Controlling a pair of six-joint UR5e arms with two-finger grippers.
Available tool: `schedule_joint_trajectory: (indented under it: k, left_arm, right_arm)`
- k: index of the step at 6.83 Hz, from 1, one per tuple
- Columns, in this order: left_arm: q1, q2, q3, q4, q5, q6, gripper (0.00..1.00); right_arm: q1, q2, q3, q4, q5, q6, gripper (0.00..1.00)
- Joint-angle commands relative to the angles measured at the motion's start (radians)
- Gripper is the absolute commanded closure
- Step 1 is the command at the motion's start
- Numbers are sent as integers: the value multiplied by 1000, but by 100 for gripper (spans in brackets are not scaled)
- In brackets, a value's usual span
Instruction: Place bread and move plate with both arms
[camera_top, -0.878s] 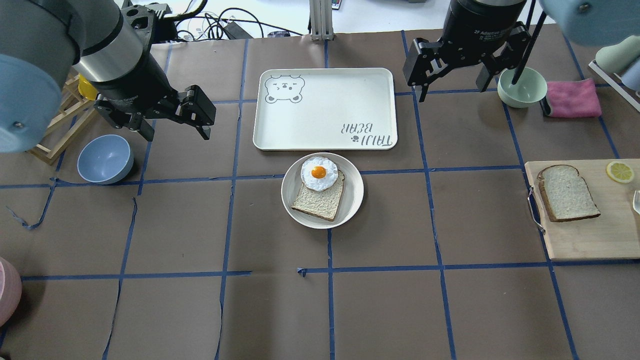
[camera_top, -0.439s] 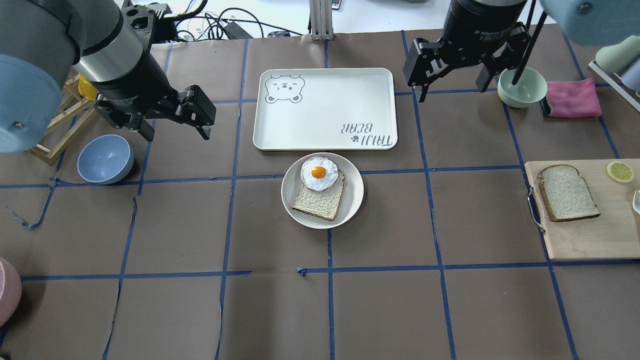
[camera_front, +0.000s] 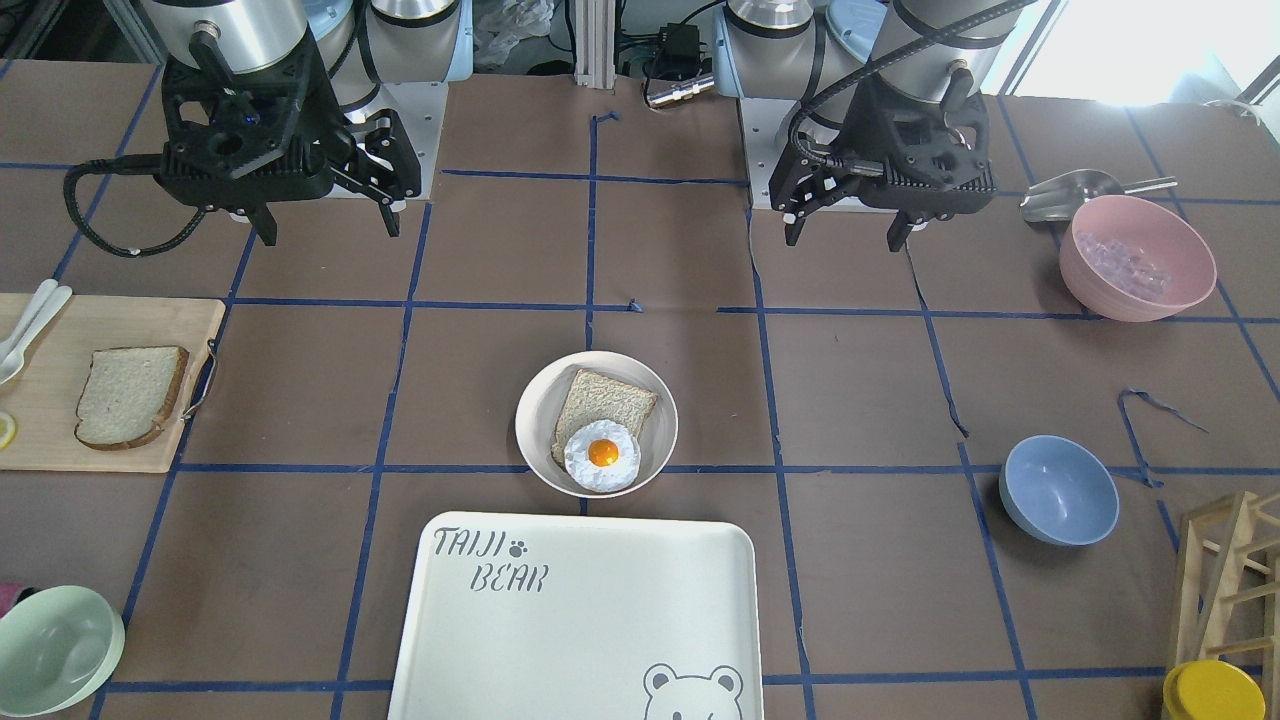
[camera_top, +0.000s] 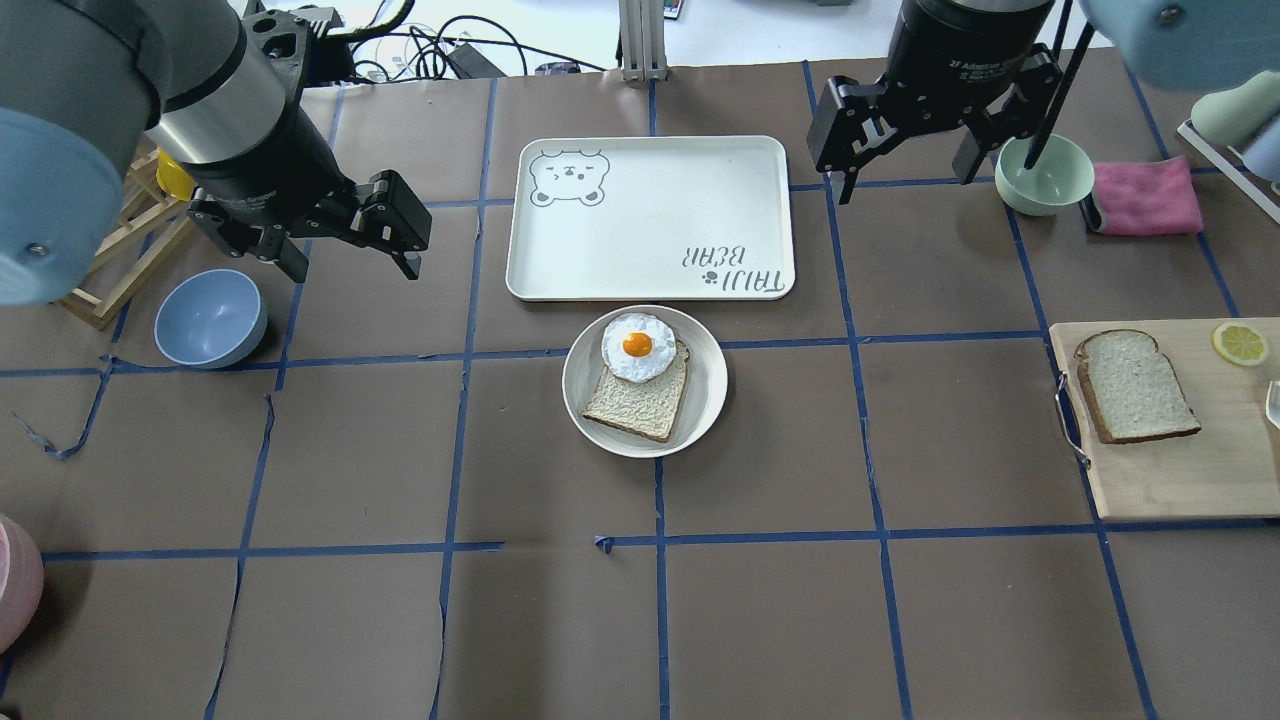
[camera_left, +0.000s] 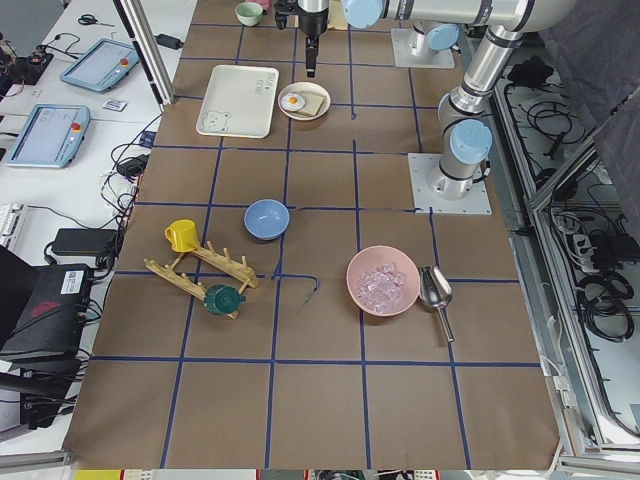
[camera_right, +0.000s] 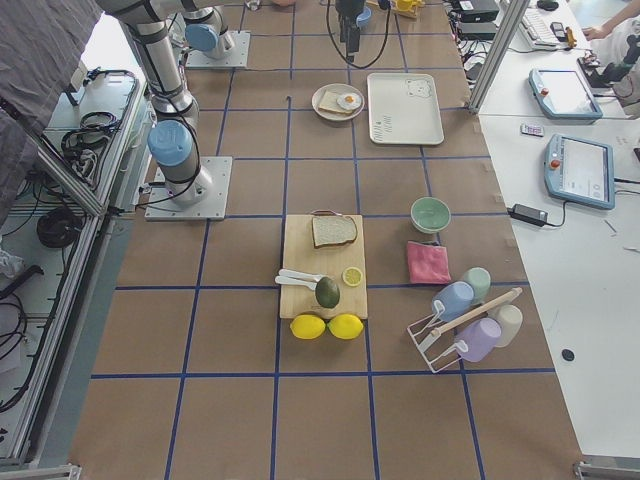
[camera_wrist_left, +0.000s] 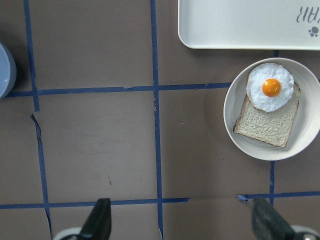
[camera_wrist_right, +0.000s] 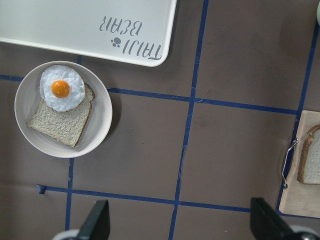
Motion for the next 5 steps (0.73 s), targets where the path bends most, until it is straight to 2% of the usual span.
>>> schedule_joint_trajectory:
  k: [1, 5]
  left_arm:
    - [0, 0, 0, 0, 0, 0, 0]
    - [0, 0, 0, 0, 0, 0, 0]
  right_arm:
    - [0, 0, 1, 0, 1, 1, 0]
    - [-5, 0, 1, -6, 0, 7, 0]
